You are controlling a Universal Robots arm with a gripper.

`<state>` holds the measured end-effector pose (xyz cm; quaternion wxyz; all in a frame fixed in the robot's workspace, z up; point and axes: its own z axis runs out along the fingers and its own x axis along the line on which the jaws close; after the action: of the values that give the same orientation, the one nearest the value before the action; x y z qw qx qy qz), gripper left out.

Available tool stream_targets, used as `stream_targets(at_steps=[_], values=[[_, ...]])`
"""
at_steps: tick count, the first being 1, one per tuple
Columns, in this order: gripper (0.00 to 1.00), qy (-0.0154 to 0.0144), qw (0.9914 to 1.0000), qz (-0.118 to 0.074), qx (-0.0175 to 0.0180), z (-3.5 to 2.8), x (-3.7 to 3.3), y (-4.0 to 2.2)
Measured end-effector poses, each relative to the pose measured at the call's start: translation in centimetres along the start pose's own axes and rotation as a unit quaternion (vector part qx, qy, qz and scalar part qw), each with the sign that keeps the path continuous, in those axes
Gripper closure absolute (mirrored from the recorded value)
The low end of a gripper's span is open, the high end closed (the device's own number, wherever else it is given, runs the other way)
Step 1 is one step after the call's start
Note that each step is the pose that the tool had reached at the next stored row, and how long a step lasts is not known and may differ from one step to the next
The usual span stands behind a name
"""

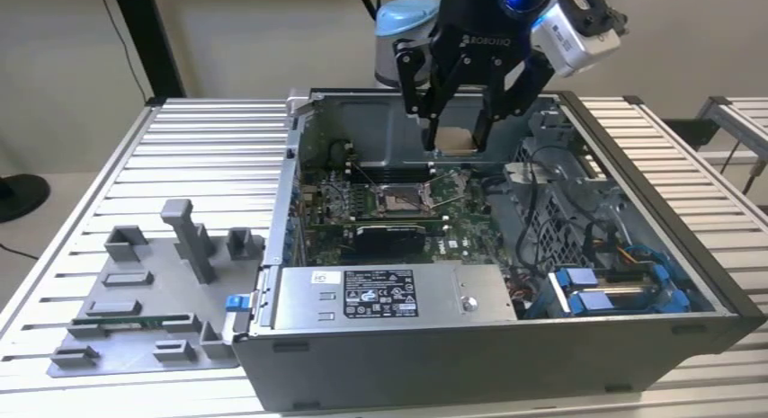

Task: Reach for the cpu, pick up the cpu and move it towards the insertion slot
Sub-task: 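Pick up the cpu and move it towards the insertion slot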

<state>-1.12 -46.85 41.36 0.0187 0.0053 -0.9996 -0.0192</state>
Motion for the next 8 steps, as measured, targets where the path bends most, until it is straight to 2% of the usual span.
stream_targets(at_steps=[8], values=[[1.00,0.0001,1.00000,0.000,0.0000,0.00,-0.14,0.01]])
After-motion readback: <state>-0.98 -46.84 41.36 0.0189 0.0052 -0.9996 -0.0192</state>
